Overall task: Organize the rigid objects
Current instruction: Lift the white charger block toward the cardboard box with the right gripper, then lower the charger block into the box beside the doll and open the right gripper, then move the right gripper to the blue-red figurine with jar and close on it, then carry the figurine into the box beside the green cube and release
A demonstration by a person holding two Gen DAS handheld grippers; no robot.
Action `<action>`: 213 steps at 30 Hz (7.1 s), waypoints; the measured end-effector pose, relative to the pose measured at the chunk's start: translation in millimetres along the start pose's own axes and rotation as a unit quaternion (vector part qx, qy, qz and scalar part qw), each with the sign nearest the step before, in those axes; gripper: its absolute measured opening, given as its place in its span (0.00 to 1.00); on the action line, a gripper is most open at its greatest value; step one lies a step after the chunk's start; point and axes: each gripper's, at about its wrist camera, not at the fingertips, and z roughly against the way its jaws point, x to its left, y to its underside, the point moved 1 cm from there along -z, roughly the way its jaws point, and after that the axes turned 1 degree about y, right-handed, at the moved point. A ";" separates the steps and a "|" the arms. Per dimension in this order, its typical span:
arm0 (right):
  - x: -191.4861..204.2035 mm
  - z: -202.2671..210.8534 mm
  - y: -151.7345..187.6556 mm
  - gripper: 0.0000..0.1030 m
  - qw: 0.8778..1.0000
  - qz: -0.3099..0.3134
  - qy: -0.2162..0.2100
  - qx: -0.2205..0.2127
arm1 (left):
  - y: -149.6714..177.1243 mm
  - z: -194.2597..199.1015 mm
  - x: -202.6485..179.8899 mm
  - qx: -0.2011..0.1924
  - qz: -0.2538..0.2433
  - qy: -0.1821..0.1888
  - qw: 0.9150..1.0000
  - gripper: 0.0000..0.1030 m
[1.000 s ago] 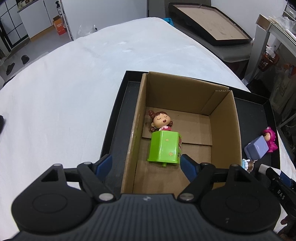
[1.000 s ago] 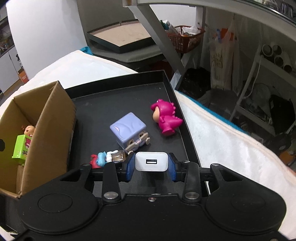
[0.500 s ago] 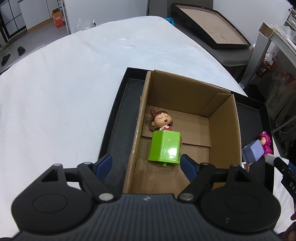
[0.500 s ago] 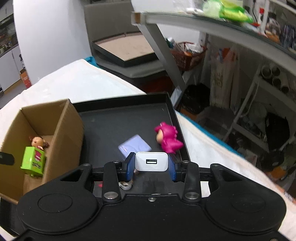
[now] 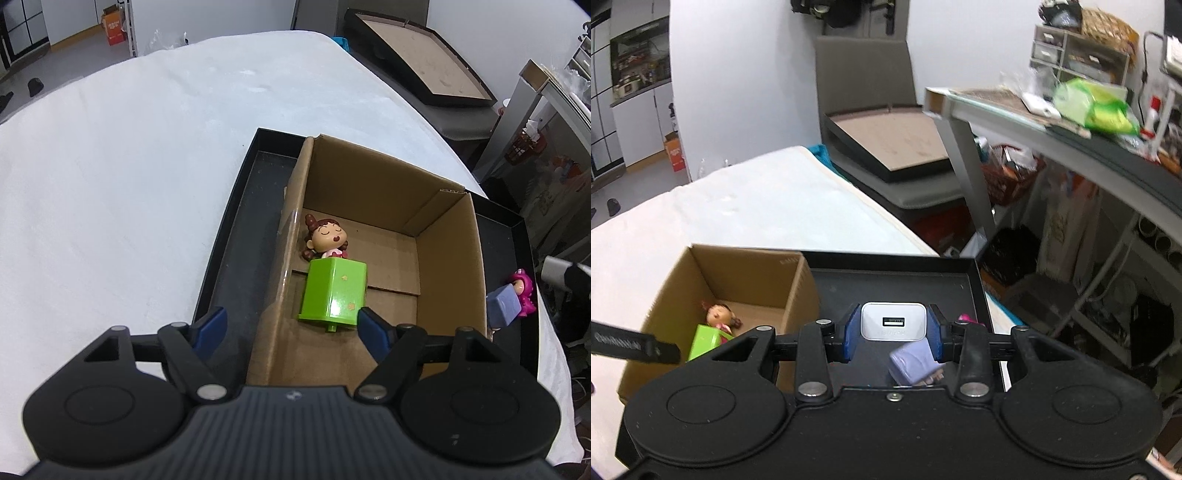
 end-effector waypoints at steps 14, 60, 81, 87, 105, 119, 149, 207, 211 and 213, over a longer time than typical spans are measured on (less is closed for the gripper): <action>38.9 5.2 -29.2 0.35 0.999 0.003 -0.041 -0.023 | -0.6 -12.9 15.7 0.002 0.018 0.027 0.999 0.45; 86.2 -24.7 -18.0 0.64 0.998 0.030 -0.056 0.020 | -2.2 -18.8 27.3 0.013 0.037 0.036 0.999 0.18; 31.0 -3.9 0.5 0.79 0.997 -0.027 -0.067 -0.001 | -8.2 3.7 6.3 0.018 0.000 -0.007 1.000 0.52; 6.7 4.3 5.1 0.79 0.997 -0.050 -0.063 0.000 | -15.6 18.8 -6.4 0.014 -0.026 -0.022 0.999 0.63; -45.9 5.8 48.0 0.79 0.994 -0.092 -0.047 0.041 | -10.1 33.8 -25.9 0.036 -0.066 -0.043 0.996 0.71; -44.5 -41.2 76.2 0.79 0.987 -0.115 -0.076 0.086 | -1.6 23.7 -39.0 0.064 -0.106 -0.078 0.989 0.73; -21.3 -90.7 88.6 0.55 0.988 -0.047 -0.039 0.138 | -17.9 8.2 -58.1 0.076 -0.120 -0.099 0.985 0.73; 67.6 -21.3 -23.4 0.56 0.997 0.056 -0.050 0.031 | -25.2 -4.7 27.0 0.049 -0.031 0.044 0.997 0.49; 87.2 -25.1 -27.3 0.56 0.995 0.074 -0.058 0.034 | -22.8 -17.5 26.5 0.069 -0.030 0.059 0.995 0.25; 95.4 -27.4 -28.4 0.56 0.994 0.080 -0.062 0.035 | -19.9 -25.0 25.2 0.081 -0.033 0.071 0.994 0.22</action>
